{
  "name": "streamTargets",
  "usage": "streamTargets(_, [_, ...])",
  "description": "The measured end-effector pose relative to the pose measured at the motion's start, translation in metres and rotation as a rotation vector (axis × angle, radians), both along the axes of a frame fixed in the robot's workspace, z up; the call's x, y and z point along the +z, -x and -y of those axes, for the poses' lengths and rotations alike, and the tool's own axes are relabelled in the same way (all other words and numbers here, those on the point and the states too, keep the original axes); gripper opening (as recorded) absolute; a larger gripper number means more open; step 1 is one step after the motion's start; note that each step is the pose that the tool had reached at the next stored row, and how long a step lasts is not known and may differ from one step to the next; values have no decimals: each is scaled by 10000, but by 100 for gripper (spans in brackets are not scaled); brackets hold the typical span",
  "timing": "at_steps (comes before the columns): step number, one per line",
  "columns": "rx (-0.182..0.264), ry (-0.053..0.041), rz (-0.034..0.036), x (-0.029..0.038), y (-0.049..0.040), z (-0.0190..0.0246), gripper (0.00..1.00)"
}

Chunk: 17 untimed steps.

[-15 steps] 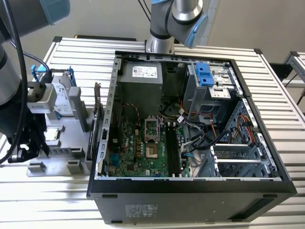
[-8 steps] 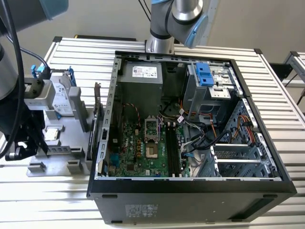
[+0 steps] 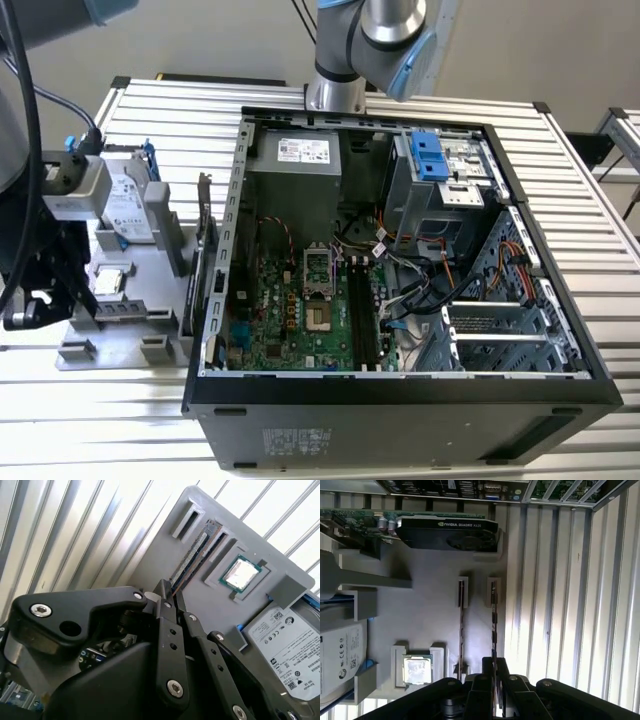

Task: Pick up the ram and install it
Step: 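Pick up the ram and move it above insertion slot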

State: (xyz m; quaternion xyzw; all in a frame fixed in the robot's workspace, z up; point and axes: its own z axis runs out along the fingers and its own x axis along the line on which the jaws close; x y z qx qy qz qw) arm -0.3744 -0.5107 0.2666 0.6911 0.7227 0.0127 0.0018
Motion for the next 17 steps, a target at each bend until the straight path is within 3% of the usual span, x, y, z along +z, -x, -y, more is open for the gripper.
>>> streamTargets(17, [0, -1, 1, 203, 1, 0, 0])
